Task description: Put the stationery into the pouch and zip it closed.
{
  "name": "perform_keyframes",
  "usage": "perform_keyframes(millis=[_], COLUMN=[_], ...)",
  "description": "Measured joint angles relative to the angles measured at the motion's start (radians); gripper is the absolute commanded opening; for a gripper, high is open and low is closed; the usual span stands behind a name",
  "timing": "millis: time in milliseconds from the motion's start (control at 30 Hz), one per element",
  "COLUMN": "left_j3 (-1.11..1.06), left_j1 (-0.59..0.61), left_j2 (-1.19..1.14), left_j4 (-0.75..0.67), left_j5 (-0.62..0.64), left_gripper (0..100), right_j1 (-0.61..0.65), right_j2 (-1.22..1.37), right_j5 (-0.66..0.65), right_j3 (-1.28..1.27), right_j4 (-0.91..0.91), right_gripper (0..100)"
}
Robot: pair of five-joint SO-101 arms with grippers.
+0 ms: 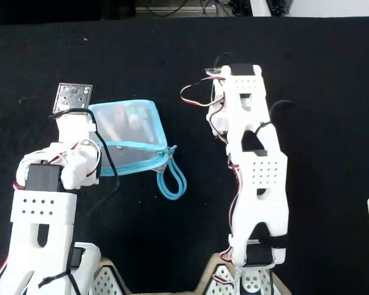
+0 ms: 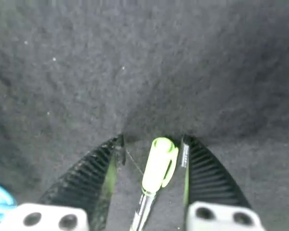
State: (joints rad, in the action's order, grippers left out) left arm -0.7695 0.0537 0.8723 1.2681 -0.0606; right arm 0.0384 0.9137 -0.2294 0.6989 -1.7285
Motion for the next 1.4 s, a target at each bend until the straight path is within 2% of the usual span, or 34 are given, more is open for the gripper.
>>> perform_keyframes(millis=[100, 400, 533, 833, 1067, 1400], left_j3=[0.000, 0.000, 0.000, 0.000, 0.000, 0.000], left_j1=[0.000, 0.000, 0.000, 0.000, 0.000, 0.000], left_j2=[0.000, 0.000, 0.000, 0.000, 0.000, 0.000], left_j4=[0.000, 0.000, 0.000, 0.000, 0.000, 0.000], left_j5=[0.000, 0.000, 0.000, 0.000, 0.000, 0.000], left_gripper=[3, 3, 3, 3, 3, 3], right_j1=[0.000, -0.061, -0.089, -0.064, -0.051, -0.044], right_j2=[0.012, -0.032, -0.219, -0.660, -0.853, -1.149], right_j5=[-0.052, -0.112, -0.112, -0.112, -0.043, 0.152], right_j3=[0.008, 0.021, -0.026, -0.333, -0.580, -0.649], right_j4=[-0.003, -0.003, -0.003, 0.006, 0.172, 0.247], right_gripper=[0.3, 1.0, 1.1, 1.1, 1.1, 1.1])
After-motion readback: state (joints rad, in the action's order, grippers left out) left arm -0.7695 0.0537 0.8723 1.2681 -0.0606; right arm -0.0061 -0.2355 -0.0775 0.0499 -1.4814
